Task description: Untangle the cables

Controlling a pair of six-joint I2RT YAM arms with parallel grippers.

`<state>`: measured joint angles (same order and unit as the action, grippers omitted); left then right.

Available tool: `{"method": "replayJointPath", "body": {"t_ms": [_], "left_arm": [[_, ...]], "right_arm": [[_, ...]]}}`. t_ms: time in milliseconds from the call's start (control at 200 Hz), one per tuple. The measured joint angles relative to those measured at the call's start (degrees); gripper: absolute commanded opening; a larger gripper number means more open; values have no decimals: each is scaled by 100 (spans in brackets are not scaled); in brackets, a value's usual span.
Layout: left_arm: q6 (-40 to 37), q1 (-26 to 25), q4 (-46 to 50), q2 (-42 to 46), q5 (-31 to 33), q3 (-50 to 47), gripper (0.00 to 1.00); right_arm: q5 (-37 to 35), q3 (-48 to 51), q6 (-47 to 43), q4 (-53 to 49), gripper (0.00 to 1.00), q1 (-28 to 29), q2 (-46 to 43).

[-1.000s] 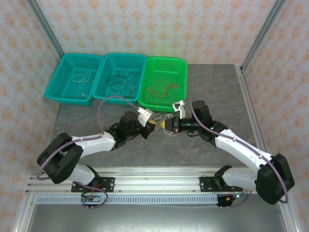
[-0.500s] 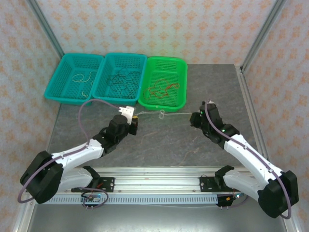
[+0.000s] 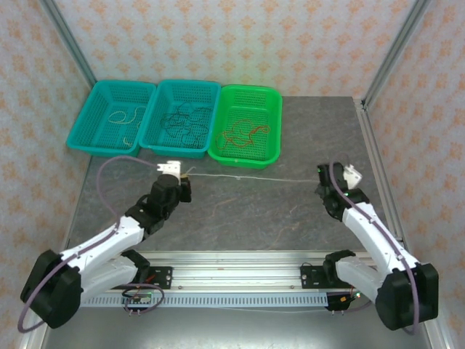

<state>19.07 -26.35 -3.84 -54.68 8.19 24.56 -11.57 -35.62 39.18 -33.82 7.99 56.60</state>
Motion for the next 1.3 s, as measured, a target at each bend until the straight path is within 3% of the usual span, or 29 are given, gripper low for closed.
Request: {"method": "replayJointPath", "body": {"t_ms": [100,165,280,475,651,811,1001,1186,1301], "left_arm": [[269,389,278,487,28,-181,0],[365,428,459,695,24,-256,0],[404,428,546,807,-50,-339,0],[387,428,535,581,-612,-474,0],[304,428,693,737,-1167,-271,0],[138,428,1075,1010,-1537,555,0],[-144,428,1539,955,-1534,1731,0],[-911,490,2225,31,-914,3593,0],[-1429,833,2284,-693,-702,4728,0]], "right_arm": [[144,337,269,-98,19,-634,2],[291,481,367,-103,10,-732,22],[857,662,468,282,0,-743,37],[2710,1095,345,1668,0,-737,28],[3611,966,92,2159,0,-372,48],[4142,734,15,2433,0,129,415],[4503,385,17,2616,0,442,1008],[4636,173,63,2752,0,538,1080],[4660,160,87,2785,0,538,1080]]}}
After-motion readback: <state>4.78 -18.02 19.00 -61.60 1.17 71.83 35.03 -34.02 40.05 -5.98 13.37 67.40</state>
